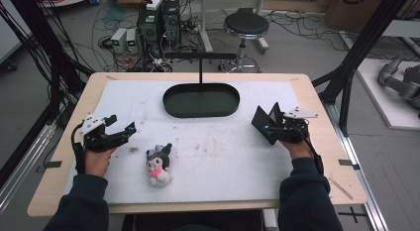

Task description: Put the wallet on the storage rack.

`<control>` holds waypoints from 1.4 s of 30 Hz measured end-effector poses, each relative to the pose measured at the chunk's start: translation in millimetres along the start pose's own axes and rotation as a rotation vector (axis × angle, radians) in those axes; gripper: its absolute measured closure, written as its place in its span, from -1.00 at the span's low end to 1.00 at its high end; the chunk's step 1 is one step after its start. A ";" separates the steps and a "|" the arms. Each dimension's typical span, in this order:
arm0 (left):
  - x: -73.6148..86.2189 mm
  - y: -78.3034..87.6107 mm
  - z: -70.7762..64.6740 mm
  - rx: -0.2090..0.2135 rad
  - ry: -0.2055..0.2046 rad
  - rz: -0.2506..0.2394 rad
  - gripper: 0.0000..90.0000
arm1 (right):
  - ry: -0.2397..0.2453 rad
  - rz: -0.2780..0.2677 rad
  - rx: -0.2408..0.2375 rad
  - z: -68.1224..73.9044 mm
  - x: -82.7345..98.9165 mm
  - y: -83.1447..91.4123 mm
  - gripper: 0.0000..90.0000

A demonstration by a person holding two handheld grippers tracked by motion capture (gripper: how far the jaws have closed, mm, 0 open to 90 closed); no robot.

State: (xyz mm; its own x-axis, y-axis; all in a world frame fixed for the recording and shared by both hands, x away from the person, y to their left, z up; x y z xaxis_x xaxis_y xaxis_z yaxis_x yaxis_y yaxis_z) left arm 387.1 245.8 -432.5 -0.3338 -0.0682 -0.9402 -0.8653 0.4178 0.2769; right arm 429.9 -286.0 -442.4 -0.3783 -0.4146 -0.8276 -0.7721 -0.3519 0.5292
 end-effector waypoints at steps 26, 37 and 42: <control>2.3 -1.1 -1.9 0.021 -0.014 0.010 -0.55 | -0.054 -0.062 -0.132 32.1 -55.5 -7.0 0.72; 5.1 -4.1 -0.6 0.026 -0.018 0.030 -0.55 | -0.015 -0.099 -0.177 56.7 -112.2 -41.9 0.72; 5.1 -5.1 -1.4 0.028 -0.046 0.022 -0.54 | 0.005 -0.083 -0.156 64.1 -126.9 -68.5 0.72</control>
State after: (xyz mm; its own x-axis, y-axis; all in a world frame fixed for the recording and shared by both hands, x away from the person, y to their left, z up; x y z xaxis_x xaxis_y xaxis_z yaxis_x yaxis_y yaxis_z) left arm 389.2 242.1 -438.5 -0.3343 -0.0174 -0.9423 -0.8468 0.4443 0.2923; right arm 498.1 -155.4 -385.6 -0.3135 -0.3831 -0.8689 -0.7116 -0.5111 0.4821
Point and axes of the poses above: each handheld gripper's, and its own axes: y roughly backward along the jaws, x roughly out of its underside, z roughly to its left, the point moved 6 cm from there along -y, roughly forward along the jaws, and after that the axes turned 7 degrees about y, right-handed, at the moved point
